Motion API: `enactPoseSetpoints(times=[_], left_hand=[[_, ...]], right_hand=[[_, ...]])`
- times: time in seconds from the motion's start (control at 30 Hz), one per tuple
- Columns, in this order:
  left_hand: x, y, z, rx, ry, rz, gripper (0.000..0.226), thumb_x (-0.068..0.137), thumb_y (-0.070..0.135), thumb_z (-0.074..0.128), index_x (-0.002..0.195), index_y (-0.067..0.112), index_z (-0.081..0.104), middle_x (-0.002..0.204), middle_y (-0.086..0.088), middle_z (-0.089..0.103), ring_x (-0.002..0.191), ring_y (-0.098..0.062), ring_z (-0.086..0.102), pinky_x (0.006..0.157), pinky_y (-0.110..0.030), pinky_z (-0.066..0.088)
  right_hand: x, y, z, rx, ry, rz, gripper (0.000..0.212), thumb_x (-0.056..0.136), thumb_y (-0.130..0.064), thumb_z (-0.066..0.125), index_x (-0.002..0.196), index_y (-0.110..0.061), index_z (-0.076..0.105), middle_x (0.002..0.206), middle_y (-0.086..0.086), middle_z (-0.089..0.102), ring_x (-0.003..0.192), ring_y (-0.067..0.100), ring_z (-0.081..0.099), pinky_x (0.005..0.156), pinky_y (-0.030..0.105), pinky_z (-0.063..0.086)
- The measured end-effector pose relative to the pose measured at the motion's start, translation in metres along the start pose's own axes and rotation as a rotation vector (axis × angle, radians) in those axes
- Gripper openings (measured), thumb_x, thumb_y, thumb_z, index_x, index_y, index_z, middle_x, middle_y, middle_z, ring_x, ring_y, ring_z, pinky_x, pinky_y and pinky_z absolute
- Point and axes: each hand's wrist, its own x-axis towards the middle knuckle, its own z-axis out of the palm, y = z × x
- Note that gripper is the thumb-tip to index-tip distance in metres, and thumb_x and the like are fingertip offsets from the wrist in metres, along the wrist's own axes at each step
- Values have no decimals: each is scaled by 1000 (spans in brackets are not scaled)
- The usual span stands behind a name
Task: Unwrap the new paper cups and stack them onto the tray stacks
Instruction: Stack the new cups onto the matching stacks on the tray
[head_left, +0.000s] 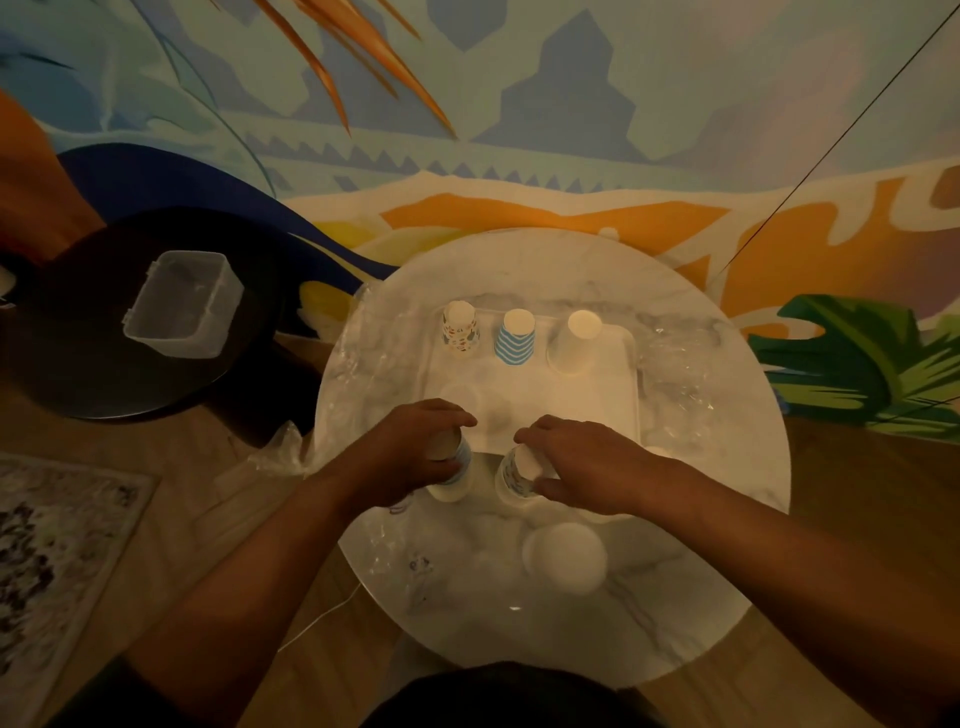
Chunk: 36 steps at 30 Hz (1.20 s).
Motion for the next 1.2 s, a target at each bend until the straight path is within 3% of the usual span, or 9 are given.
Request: enactPoseSetpoints(times=[0.23,0.33,0.53,0.7,0.87,0.93,1.0,1.07,1.2], left_hand=[[-6,2,-1,21,8,6,58,79,25,84,132,29,61,136,16,51,122,4,48,102,-9,38],[-10,12,2,31,93,22,59,79,35,84,133,35,59,143,17,47,131,2,42,109,-17,37],[-34,57,10,-110,352,125,53,80,24,84,129,24,63,131,15,55,121,10,50,99,-5,38],[-45,64,45,-256,255,-5,69,83,33,82,144,27,49,134,19,53,119,4,54,94,-12,49],[-33,42,102,-396,135,-216,85,85,28,81,154,25,32,146,12,45,127,-1,48,96,-9,45],[-25,35,119,-411,122,-269,89,84,25,82,156,21,29,153,7,41,134,-8,45,105,-17,44],[-17,32,131,-413,136,-288,92,83,24,82,157,20,27,156,3,40,139,-13,42,114,-35,41],[-9,36,134,-425,168,-276,85,84,24,80,154,23,33,152,5,46,137,-11,45,113,-38,41],[-1,48,127,-492,235,-171,40,91,22,71,126,30,54,118,15,66,110,-4,61,93,-25,49]], right_hand=[[-3,-1,4,2,15,1,68,95,-43,62,153,-25,32,145,-1,47,121,27,57,96,37,48],[0,-1,6,-6,15,12,73,92,-46,65,153,-24,31,143,1,50,119,28,59,94,39,50],[8,5,10,32,-4,43,73,86,-44,73,148,-25,38,138,1,55,116,27,60,94,38,50],[8,11,5,40,-48,38,68,87,-40,73,145,-24,41,137,1,55,119,25,56,96,38,48],[5,11,4,39,-48,32,68,87,-40,73,144,-24,40,137,2,55,120,24,56,97,36,47],[3,12,4,49,-33,30,66,86,-40,73,143,-25,41,136,1,55,117,25,57,96,38,47],[1,13,3,65,-16,38,65,85,-39,73,141,-27,42,134,1,55,116,25,58,95,39,47],[-1,13,0,80,3,42,68,85,-39,72,144,-26,39,136,0,55,117,24,57,94,38,47],[-8,11,-5,168,44,65,80,85,-38,74,148,-26,27,129,3,58,108,23,58,84,31,45]])
